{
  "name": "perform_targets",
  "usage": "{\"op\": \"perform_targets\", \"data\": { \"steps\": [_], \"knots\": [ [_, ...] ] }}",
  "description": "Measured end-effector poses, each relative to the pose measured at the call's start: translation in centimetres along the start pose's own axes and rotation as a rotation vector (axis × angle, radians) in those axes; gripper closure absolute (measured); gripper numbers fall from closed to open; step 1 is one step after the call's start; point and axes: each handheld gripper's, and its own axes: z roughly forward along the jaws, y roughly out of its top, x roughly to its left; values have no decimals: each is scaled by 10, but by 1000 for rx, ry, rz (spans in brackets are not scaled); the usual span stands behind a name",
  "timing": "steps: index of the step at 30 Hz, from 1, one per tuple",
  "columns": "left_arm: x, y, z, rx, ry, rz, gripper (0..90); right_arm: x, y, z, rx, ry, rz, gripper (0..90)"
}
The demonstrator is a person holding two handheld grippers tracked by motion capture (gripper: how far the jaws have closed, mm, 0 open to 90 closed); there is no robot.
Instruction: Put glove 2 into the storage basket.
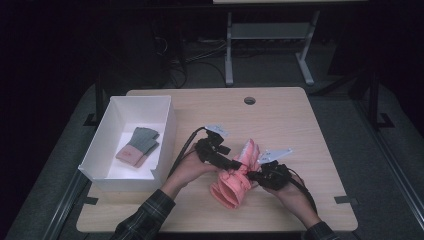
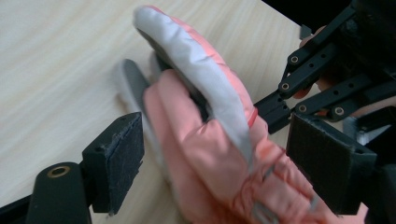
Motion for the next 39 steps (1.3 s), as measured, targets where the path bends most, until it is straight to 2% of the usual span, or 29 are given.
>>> {"op": "perform_targets", "data": {
  "steps": [4,6,13,14,16,18,21,24,27,29,31,34,39],
  "knots": [
    [3,-3,15,48,11,-10,153,0,-1,0,1,0,4,900],
    [5,-6,19,49,4,-32,153,0,-1,1,2,0,0,900],
    [18,-17,33,80,-60,-96,129,0,-3,3,9,-1,-9,900],
    [20,-18,34,88,-62,-90,129,0,-3,3,10,-2,-8,900],
    [23,-20,35,83,-74,-107,129,0,-4,0,4,-10,-22,900],
    [24,-21,35,87,-64,-95,130,0,-5,-6,1,-23,-18,900],
    [24,-22,37,92,-69,-103,130,-4,-12,-13,-6,-19,1,900],
    [26,-24,42,106,-92,-123,131,-6,-15,-8,20,-17,13,900],
    [25,-24,45,120,-98,-119,133,-4,-17,1,51,-30,-9,900],
    [25,-23,46,124,-110,-120,144,-4,-17,1,51,-33,-8,900],
    [25,-23,47,133,-148,-124,200,-4,-17,3,50,-32,-4,900],
    [28,-22,48,150,-181,-132,267,-4,-16,5,51,-31,-3,900],
    [30,-21,49,173,-215,-167,383,-4,-15,7,53,-32,-6,900]
  ]
}}
